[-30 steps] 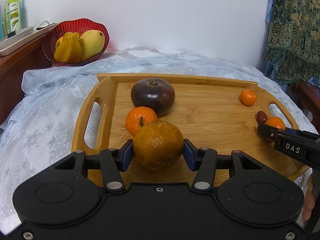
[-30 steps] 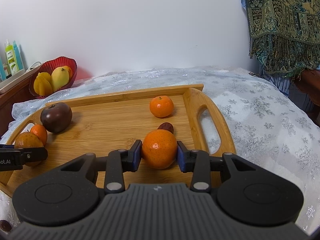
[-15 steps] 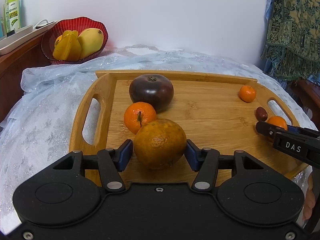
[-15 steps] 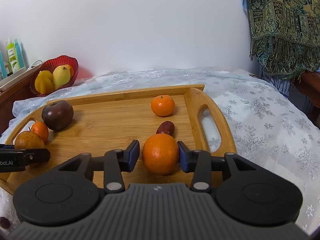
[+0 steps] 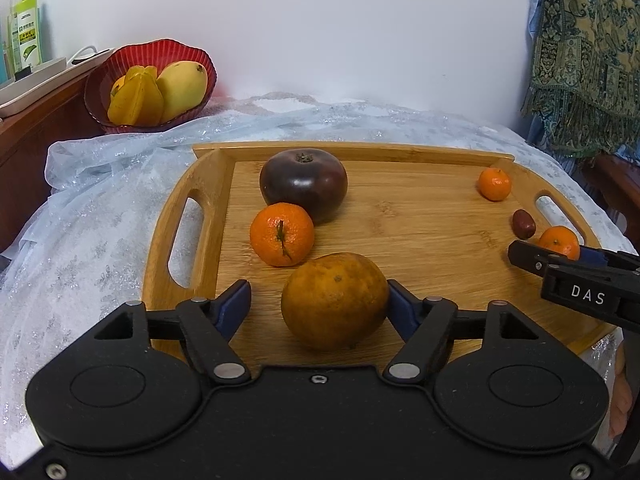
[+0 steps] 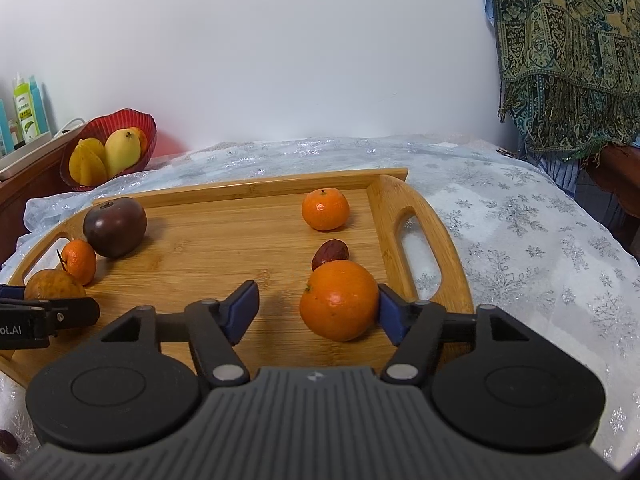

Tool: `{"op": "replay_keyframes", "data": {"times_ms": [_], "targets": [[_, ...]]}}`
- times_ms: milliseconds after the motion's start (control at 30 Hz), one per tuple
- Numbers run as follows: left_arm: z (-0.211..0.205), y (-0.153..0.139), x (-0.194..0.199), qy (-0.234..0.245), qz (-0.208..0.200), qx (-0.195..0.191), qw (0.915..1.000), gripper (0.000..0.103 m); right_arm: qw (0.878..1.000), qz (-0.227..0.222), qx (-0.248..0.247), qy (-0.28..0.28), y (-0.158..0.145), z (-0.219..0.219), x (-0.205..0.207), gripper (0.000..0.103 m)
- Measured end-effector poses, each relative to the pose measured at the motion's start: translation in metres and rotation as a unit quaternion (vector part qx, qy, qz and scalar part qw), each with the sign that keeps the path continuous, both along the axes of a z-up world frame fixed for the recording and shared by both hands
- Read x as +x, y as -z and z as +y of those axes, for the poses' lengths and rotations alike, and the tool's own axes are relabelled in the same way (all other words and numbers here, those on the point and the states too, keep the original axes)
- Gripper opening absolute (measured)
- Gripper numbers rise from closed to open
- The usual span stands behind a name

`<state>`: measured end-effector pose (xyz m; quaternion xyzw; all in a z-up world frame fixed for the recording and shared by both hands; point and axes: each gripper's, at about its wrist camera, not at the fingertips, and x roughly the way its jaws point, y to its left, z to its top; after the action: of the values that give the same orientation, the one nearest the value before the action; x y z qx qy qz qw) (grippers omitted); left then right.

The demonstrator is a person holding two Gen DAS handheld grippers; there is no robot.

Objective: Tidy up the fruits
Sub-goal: 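Open both grippers to release the large orange and tangerine onto the tray, then move both grippers back toward the green apple and red dates on the sheet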

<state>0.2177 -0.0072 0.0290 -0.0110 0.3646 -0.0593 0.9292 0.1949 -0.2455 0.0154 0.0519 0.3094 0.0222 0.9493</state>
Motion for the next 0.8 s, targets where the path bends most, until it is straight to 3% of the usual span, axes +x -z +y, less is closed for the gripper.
{"op": "replay_keyframes", "data": {"times_ms": [200, 800], "targets": [[0.001, 0.0, -0.001, 0.0, 0.0, 0.0, 1.0, 0.078, 1.0, -0.004, -0.005, 0.001, 0.0, 0.001, -0.002, 0.087], [0.001, 0.003, -0.007, 0.001, 0.004, -0.004, 1.0, 0.086, 1.0, -0.014, -0.005, -0.004, 0.0, 0.001, -0.013, 0.09]]}}
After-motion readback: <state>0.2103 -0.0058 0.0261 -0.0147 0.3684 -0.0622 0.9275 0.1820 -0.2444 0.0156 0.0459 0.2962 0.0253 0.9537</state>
